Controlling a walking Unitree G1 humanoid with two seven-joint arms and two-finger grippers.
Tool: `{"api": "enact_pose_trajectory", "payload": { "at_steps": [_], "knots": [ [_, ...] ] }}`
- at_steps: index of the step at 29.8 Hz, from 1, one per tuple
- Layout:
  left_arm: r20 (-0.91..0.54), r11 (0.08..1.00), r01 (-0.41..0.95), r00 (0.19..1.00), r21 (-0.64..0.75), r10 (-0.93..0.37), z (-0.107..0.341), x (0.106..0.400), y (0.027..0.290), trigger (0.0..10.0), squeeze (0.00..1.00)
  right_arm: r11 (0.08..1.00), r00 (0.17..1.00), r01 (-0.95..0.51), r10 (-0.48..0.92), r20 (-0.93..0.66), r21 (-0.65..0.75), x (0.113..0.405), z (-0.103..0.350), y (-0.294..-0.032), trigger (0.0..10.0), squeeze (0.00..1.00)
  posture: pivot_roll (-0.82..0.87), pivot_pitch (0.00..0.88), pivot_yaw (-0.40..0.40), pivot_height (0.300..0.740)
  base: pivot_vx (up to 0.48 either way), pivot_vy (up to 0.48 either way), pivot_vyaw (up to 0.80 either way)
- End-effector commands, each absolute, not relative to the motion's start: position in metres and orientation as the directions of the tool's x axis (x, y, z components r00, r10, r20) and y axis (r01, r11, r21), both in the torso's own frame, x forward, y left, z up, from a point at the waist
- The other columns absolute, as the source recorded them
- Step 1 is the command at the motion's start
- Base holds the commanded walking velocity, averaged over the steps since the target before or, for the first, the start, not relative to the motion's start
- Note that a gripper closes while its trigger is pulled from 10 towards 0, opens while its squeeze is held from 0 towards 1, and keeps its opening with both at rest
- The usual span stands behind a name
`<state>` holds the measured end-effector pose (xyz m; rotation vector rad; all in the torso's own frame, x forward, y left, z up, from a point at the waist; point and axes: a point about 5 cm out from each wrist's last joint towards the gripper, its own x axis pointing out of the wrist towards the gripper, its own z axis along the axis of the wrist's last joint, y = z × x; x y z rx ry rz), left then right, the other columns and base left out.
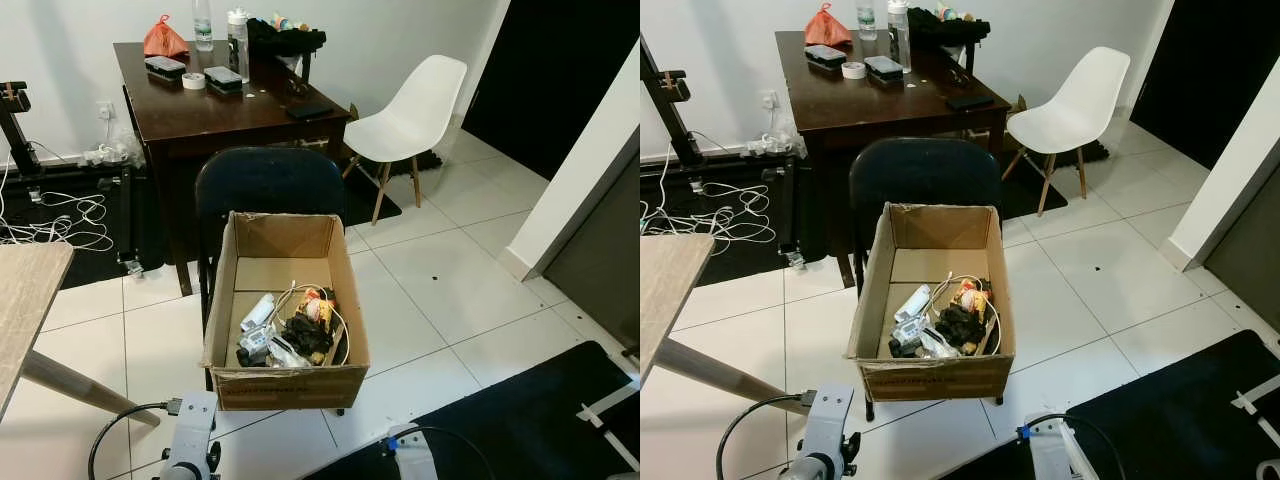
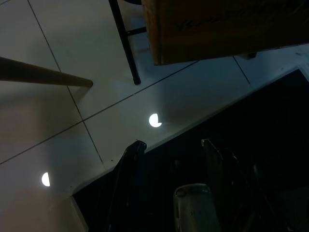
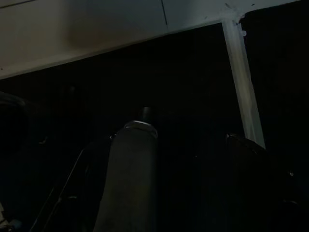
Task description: Picking trash to rubbish bin
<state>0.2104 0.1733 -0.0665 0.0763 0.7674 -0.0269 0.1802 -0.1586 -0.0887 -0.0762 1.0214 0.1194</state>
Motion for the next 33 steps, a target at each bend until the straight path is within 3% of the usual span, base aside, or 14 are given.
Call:
{"api": "enact_pose_trajectory", "payload": {
  "at_steps": [1, 9, 14, 20, 33],
  "knots": [
    [-0.703, 0.998, 0.046, 0.711, 0.044, -0.002, -0.068, 0.208, 0.171, 10.0, 0.00, 0.991, 0.503, -0.135, 0.055, -0.862, -0.015, 0.177, -0.090, -0.160, 10.0, 0.00, 0.15, 0.013, -0.070, 0.740, 0.000, 0.000, 0.00],
    [-0.666, 0.998, -0.058, 0.744, 0.016, 0.054, -0.058, 0.222, 0.191, 10.0, 0.00, 0.987, 0.520, -0.162, 0.093, -0.849, 0.010, 0.188, -0.086, -0.131, 10.0, 0.00, 0.17, 0.008, -0.071, 0.740, 0.000, 0.000, 0.00],
    [-0.666, 0.998, -0.023, 0.744, 0.065, 0.061, -0.056, 0.223, 0.196, 10.0, 0.00, 0.989, 0.513, -0.143, 0.095, -0.853, 0.025, 0.185, -0.087, -0.126, 10.0, 0.00, 0.18, 0.003, -0.075, 0.740, 0.000, 0.000, 0.00],
    [-0.677, 0.997, 0.034, 0.735, 0.074, 0.025, -0.058, 0.222, 0.190, 10.0, 0.00, 0.990, 0.494, -0.142, 0.086, -0.865, 0.017, 0.178, -0.090, -0.125, 10.0, 0.00, 0.18, 0.000, -0.058, 0.740, 0.000, 0.000, 0.00],
    [-0.728, 0.994, 0.089, 0.685, 0.061, -0.017, -0.073, 0.201, 0.172, 10.0, 0.00, 0.997, 0.472, -0.073, 0.038, -0.881, 0.004, 0.174, -0.093, -0.150, 10.0, 0.00, 0.12, 0.029, -0.043, 0.740, 0.000, 0.000, 0.00]
  ]
}}
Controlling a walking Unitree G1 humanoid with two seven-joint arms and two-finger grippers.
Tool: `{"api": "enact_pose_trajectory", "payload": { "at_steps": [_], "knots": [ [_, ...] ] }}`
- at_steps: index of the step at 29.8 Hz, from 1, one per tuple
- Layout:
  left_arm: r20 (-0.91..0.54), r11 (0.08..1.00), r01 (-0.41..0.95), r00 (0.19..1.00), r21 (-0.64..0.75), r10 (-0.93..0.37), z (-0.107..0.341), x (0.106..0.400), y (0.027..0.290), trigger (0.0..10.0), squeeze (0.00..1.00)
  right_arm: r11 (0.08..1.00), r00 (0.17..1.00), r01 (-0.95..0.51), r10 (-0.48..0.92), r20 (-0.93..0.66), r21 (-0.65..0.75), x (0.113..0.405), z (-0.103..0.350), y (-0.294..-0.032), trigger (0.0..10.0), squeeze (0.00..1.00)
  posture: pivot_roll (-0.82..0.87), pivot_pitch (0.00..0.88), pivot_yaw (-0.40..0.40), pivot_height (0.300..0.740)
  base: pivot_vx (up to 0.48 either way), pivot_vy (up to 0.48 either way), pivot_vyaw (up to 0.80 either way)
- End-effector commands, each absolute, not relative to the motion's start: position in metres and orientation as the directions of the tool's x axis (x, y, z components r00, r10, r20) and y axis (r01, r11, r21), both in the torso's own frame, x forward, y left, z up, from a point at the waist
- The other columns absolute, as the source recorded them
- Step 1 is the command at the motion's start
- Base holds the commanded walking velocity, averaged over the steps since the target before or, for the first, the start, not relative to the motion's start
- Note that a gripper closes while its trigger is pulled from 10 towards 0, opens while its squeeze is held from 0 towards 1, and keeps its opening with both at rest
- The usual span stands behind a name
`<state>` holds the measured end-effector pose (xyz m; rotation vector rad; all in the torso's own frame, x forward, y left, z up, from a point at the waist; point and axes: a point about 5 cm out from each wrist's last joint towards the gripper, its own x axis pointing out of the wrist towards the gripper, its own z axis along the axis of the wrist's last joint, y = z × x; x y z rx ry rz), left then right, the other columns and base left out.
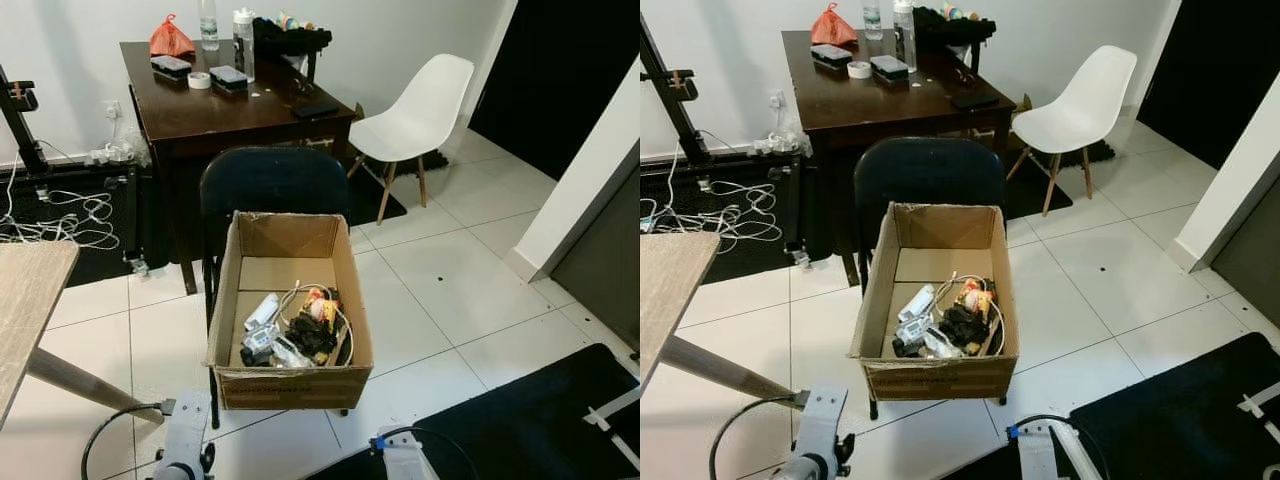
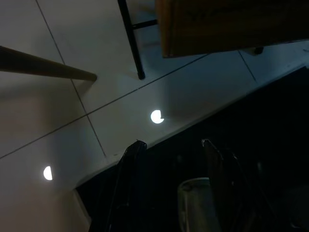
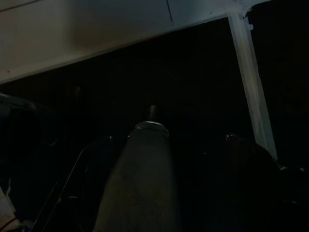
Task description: Picking trash to rubbish bin
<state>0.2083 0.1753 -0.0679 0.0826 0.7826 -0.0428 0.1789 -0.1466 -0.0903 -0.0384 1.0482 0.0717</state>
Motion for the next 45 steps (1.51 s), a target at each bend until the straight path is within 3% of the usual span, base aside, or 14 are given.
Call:
{"api": "enact_pose_trajectory", "payload": {
  "at_steps": [1, 13, 21, 45],
  "knots": [
    [-0.729, 0.994, 0.090, 0.684, 0.058, -0.019, -0.073, 0.201, 0.171, 10.0, 0.00, 0.996, 0.462, -0.088, 0.038, -0.886, -0.003, 0.171, -0.094, -0.152, 10.0, 0.00, 0.11, 0.032, -0.043, 0.740, 0.000, 0.000, 0.00],
    [-0.729, 0.987, 0.156, 0.681, 0.045, -0.075, -0.072, 0.204, 0.158, 10.0, 0.00, 0.999, 0.460, -0.017, -0.019, -0.888, -0.031, 0.163, -0.096, -0.172, 10.0, 0.00, 0.07, 0.042, -0.016, 0.740, 0.000, 0.000, 0.00],
    [-0.734, 0.976, 0.211, 0.672, 0.056, -0.103, -0.071, 0.207, 0.155, 10.0, 0.00, 1.000, 0.457, 0.030, -0.021, -0.889, -0.009, 0.165, -0.096, -0.161, 10.0, 0.00, 0.04, 0.047, 0.044, 0.740, 0.000, 0.000, 0.00],
    [-0.724, 0.984, 0.169, 0.685, 0.058, -0.075, -0.071, 0.204, 0.163, 10.0, 0.00, 0.998, 0.460, -0.055, 0.022, -0.888, -0.004, 0.168, -0.094, -0.169, 10.0, 0.00, 0.09, 0.022, 0.005, 0.740, 0.000, 0.000, 0.00]
  ]
}}
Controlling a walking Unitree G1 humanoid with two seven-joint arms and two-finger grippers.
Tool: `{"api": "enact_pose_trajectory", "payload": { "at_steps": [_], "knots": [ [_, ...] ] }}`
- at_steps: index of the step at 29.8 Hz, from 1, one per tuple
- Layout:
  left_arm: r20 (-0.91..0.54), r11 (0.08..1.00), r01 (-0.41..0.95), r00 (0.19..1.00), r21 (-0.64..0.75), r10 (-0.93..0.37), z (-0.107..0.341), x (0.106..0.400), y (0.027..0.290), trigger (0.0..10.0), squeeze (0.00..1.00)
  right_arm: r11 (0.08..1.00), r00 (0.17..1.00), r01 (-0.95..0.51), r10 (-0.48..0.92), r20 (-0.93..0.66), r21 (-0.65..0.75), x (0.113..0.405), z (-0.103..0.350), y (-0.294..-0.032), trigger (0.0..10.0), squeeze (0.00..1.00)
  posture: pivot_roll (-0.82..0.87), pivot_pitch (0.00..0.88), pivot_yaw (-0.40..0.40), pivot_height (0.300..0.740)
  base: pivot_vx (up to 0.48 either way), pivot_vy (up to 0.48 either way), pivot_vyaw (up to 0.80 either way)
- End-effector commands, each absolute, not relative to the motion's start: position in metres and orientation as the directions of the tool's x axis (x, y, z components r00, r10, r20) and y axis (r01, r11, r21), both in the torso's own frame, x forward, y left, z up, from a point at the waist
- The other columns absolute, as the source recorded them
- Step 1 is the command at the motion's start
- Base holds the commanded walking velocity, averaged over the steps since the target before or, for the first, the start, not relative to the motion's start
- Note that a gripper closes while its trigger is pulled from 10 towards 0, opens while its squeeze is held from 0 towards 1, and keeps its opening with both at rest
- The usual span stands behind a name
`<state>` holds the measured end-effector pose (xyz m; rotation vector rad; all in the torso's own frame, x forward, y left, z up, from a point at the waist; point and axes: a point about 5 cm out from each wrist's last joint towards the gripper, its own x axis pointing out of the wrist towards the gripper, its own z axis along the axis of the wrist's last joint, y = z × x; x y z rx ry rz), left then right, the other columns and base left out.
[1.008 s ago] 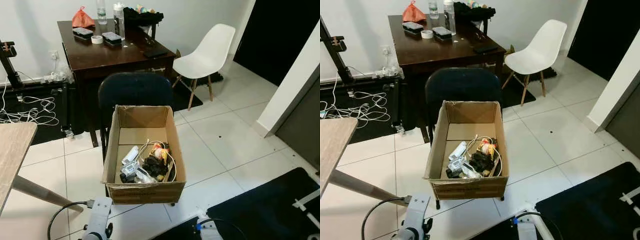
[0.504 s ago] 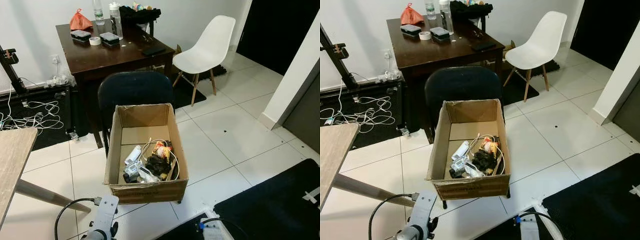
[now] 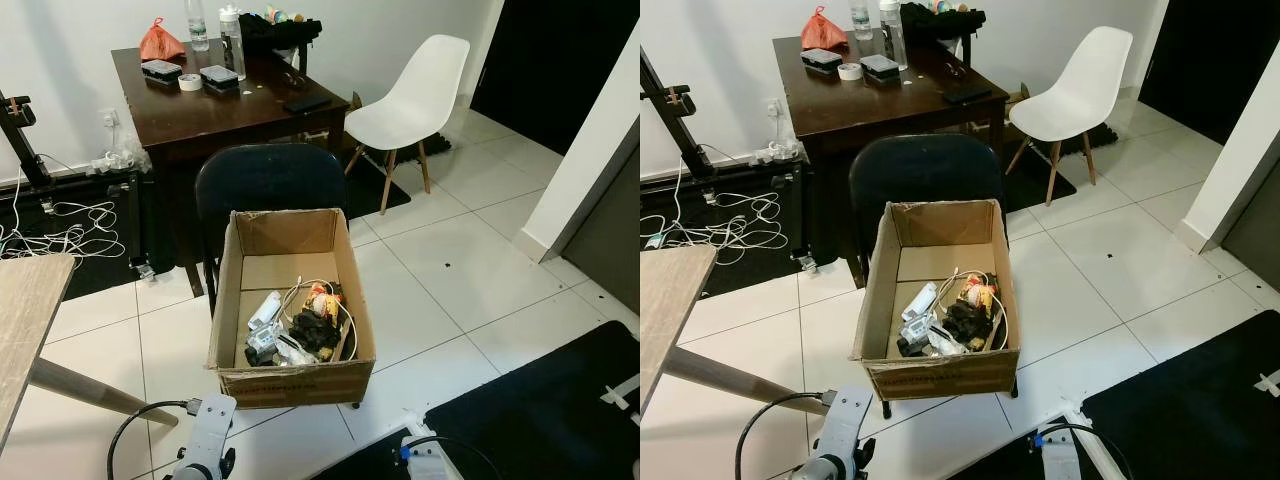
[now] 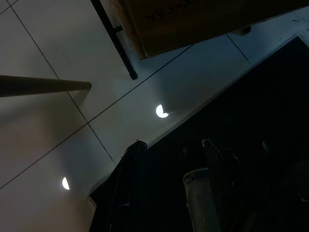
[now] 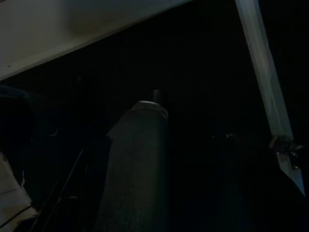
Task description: Picking trash to rubbish bin
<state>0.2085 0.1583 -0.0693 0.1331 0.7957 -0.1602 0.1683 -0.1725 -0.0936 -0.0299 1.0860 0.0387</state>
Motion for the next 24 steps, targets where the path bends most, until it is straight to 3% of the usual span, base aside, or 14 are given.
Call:
{"api": "enact_pose_trajectory", "payload": {
  "at_steps": [1, 24],
  "knots": [
    [-0.724, 0.984, 0.169, 0.685, 0.058, -0.075, -0.071, 0.204, 0.163, 10.0, 0.00, 0.998, 0.460, -0.055, 0.022, -0.888, -0.004, 0.168, -0.094, -0.169, 10.0, 0.00, 0.09, 0.022, 0.005, 0.740, 0.000, 0.000, 0.00],
    [-0.706, 0.993, 0.116, 0.706, 0.039, -0.054, -0.067, 0.213, 0.160, 10.0, 0.00, 0.995, 0.456, -0.094, 0.022, -0.890, -0.024, 0.173, -0.091, -0.178, 10.0, 0.00, 0.10, 0.007, -0.021, 0.740, 0.000, 0.000, 0.00]
  ]
}}
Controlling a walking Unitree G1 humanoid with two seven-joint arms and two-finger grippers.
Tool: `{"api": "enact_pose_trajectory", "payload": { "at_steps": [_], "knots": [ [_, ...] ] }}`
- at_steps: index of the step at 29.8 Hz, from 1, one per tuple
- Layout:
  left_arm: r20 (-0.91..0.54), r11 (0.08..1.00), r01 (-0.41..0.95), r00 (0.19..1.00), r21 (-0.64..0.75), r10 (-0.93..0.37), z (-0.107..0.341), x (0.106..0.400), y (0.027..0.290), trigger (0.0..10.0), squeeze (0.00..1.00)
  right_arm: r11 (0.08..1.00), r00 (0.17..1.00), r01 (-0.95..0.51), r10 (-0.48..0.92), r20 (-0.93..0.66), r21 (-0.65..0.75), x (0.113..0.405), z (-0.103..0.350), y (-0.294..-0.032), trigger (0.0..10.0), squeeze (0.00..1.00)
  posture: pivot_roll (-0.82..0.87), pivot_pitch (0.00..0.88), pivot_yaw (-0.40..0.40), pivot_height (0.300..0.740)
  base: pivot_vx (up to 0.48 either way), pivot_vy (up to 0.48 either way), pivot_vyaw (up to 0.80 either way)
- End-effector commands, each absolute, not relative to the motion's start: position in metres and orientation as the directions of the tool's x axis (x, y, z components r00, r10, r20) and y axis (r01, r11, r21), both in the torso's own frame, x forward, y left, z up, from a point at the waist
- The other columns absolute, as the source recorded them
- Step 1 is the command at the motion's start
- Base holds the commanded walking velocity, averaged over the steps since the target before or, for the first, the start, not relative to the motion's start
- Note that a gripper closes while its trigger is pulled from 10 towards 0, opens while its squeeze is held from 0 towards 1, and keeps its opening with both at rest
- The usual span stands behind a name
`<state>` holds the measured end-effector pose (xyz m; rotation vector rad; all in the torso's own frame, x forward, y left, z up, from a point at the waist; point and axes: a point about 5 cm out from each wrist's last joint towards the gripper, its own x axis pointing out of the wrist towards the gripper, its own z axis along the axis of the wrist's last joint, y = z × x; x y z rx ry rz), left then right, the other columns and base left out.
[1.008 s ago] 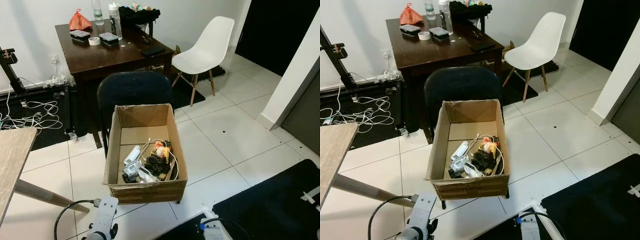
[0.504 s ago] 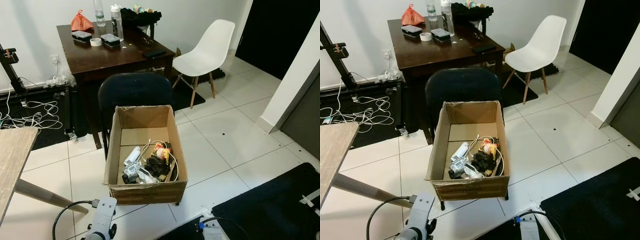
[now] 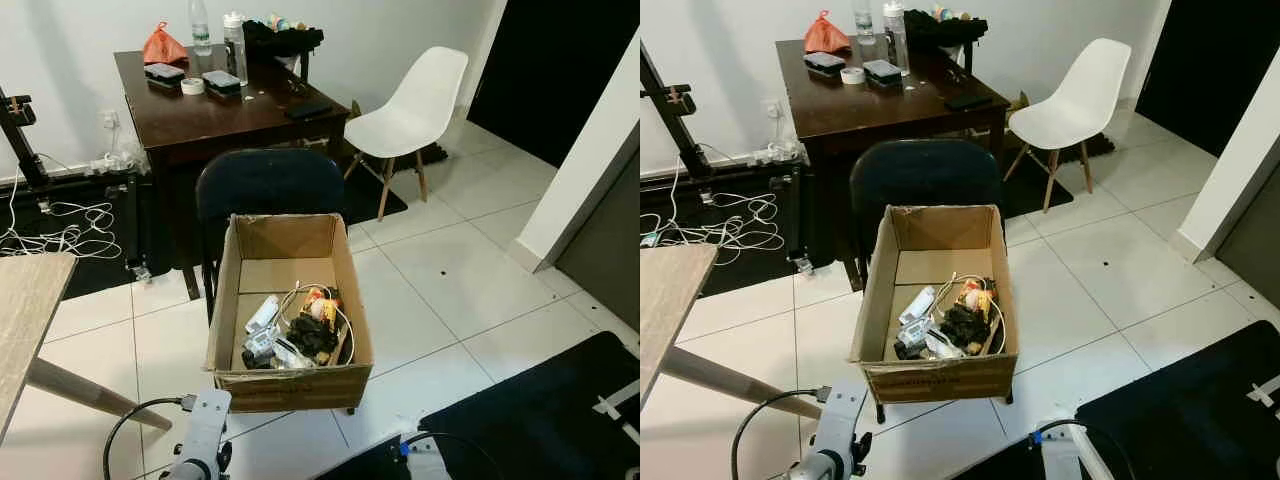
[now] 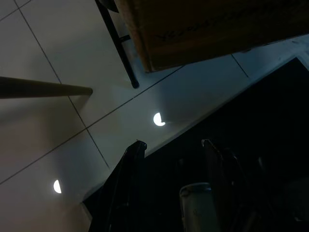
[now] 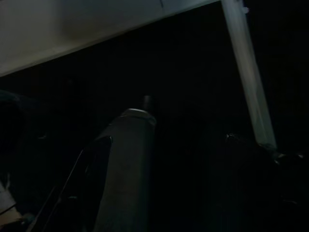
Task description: Picking trash to rubbish bin
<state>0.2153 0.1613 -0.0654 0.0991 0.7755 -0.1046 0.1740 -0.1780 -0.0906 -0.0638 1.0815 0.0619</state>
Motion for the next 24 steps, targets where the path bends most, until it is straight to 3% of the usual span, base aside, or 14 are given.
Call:
{"api": "enact_pose_trajectory", "payload": {
  "at_steps": [1, 24],
  "knots": [
    [-0.706, 0.993, 0.116, 0.706, 0.039, -0.054, -0.0668, 0.2132, 0.1596, 10.0, 0.00, 0.995, 0.456, -0.094, 0.022, -0.890, -0.024, 0.1730, -0.0912, -0.1777, 10.0, 0.00, 0.10, 0.007, -0.021, 0.740, 0.000, 0.000, 0.00],
    [-0.724, 0.989, 0.137, 0.687, 0.047, -0.061, -0.0716, 0.2050, 0.1589, 10.0, 0.00, 0.995, 0.448, -0.096, 0.031, -0.893, -0.014, 0.1712, -0.0925, -0.1721, 10.0, 0.00, 0.10, 0.011, -0.015, 0.740, 0.000, 0.000, 0.00]
  ]
}}
